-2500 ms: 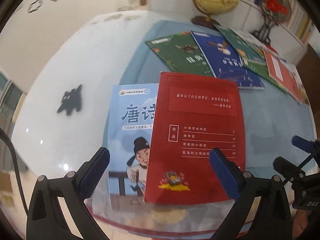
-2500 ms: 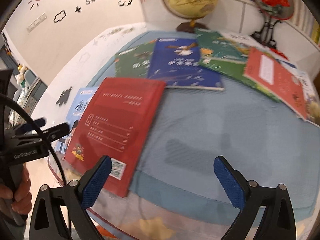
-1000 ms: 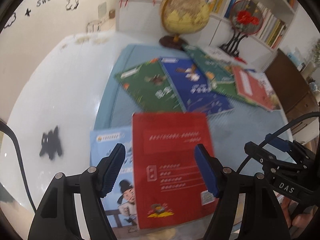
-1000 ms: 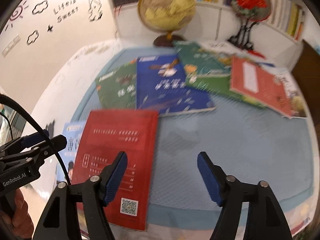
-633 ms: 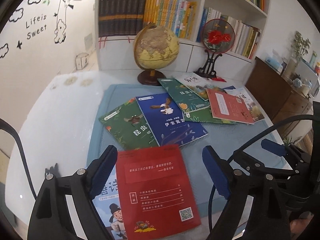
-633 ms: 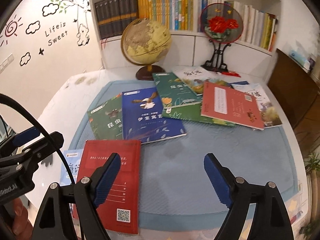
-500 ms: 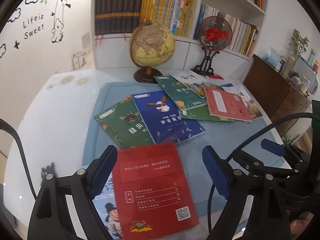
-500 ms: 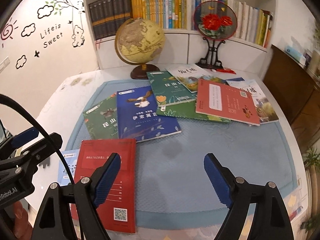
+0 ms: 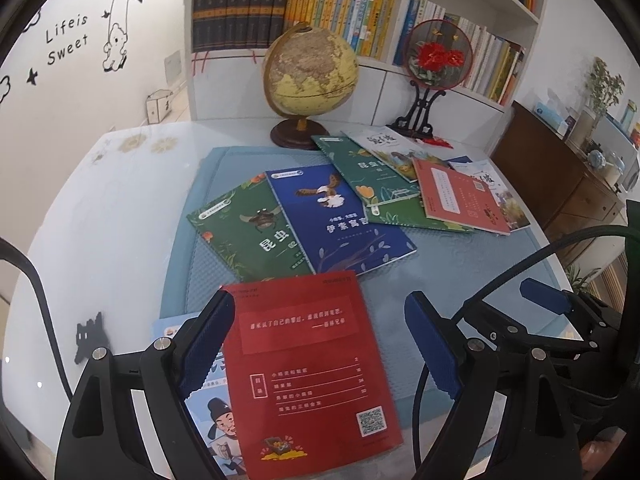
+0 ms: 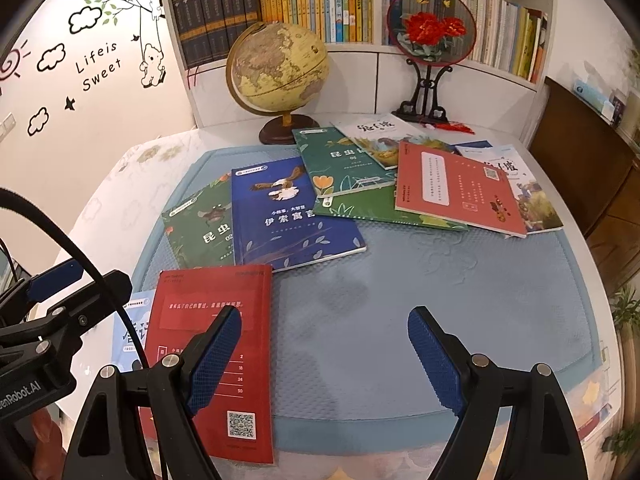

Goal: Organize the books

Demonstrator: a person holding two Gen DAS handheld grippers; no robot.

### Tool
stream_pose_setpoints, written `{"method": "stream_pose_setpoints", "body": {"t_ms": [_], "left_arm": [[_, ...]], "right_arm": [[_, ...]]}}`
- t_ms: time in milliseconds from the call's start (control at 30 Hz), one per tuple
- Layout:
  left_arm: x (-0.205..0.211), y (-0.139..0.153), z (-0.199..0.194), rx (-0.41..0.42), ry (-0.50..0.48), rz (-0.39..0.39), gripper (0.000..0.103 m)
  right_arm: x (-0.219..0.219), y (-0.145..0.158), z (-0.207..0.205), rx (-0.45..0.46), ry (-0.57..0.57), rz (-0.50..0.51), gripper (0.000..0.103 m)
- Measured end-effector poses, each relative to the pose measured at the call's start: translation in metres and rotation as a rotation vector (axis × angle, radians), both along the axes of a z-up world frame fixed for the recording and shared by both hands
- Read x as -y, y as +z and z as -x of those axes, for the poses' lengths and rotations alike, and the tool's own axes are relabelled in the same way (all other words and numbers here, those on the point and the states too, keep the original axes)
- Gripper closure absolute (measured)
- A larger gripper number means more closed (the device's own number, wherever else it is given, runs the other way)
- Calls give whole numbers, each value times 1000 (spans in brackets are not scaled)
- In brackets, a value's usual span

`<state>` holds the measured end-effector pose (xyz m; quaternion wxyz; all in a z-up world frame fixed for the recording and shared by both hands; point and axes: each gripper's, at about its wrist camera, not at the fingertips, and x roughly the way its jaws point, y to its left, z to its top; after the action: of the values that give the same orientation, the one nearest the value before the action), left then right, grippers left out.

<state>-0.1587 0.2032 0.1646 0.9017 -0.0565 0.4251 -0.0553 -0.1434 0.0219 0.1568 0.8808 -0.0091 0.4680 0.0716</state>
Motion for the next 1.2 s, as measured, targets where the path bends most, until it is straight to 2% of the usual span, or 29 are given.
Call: {"method": "stream_pose_setpoints", "body": {"t_ms": [200,300,400,600,700,767,833,1000,1200], "left_arm": [[-11,-11,-2,-28,24,-28,17],[-22,-25,-3,-69,41,-58,17],[-37,-46,0,-131,59,-56,17],[-54,-101,9,-286,52,-31,18],[-59,-120,12,-336,46,-1,19],[-62,-129,14,-362,45,28,25],[-64,-131,17,-355,45,40,26],[-63,-131,18,-345,11,50,26],[-48,-130,17,-342,-75,77,26]], "right_arm": [[-7,-9,-3,-28,22,-3,19],[-11,-19,-5,-60,41,-3,19],[-15,-37,-7,-112,67,-11,19],[-26,-84,-9,-260,132,-42,19],[-32,-103,-10,-319,156,-70,19],[-34,-111,-11,-341,166,-96,20],[-35,-116,-12,-360,166,-115,29],[-41,-124,-12,-387,187,-141,40],[-47,-128,-10,-400,215,-174,40]]}}
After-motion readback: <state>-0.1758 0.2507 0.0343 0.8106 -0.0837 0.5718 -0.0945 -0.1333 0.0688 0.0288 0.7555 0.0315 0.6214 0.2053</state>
